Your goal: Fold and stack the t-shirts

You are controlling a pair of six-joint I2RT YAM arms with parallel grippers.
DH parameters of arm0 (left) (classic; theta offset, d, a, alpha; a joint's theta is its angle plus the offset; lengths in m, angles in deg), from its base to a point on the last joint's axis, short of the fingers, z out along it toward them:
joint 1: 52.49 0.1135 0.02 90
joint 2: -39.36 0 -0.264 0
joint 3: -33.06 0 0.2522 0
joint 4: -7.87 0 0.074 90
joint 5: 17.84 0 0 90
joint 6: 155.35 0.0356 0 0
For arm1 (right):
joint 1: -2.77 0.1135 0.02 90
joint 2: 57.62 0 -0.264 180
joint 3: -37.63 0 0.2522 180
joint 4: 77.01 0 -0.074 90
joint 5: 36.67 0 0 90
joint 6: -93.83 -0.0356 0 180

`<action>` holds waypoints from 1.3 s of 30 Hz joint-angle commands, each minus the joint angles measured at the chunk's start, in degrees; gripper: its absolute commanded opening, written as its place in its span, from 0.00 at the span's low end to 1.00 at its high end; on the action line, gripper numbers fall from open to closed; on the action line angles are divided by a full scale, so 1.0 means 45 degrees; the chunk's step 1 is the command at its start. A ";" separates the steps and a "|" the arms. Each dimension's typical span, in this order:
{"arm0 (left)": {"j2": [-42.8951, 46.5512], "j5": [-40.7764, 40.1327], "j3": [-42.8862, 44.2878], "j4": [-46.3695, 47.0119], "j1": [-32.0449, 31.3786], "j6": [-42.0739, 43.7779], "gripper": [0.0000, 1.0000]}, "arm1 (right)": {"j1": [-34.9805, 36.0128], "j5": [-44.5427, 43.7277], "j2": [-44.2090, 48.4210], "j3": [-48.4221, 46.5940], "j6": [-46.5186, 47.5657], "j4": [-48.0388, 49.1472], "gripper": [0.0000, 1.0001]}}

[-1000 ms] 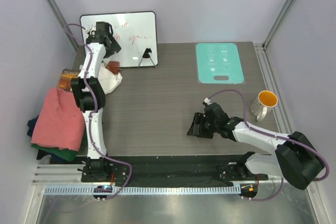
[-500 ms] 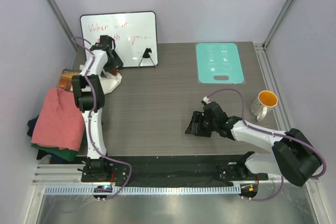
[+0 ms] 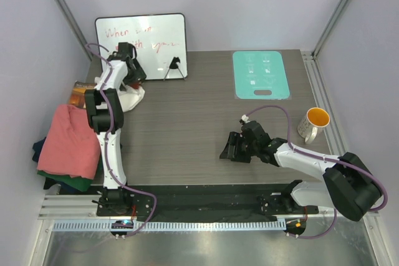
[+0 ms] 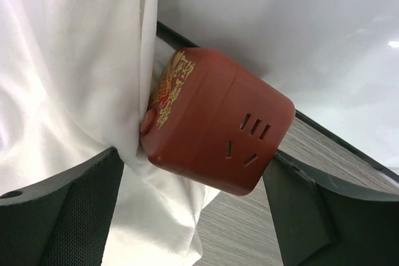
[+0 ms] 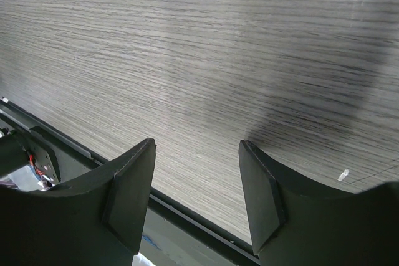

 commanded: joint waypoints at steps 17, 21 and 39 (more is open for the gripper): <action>0.0165 0.1967 0.0688 0.0854 0.0155 0.1429 0.75 | 0.0168 -0.0090 -0.0228 -0.0044 -0.0422 0.0644 0.62; 0.1140 0.1635 -0.0012 0.1105 0.0116 0.1098 0.78 | 0.0188 -0.0090 -0.0266 0.0073 -0.0480 0.0761 0.62; 0.1418 0.1282 0.1233 0.0971 -0.0080 0.1448 0.79 | 0.0383 0.0184 -0.1360 -0.0024 -0.0539 0.1386 0.61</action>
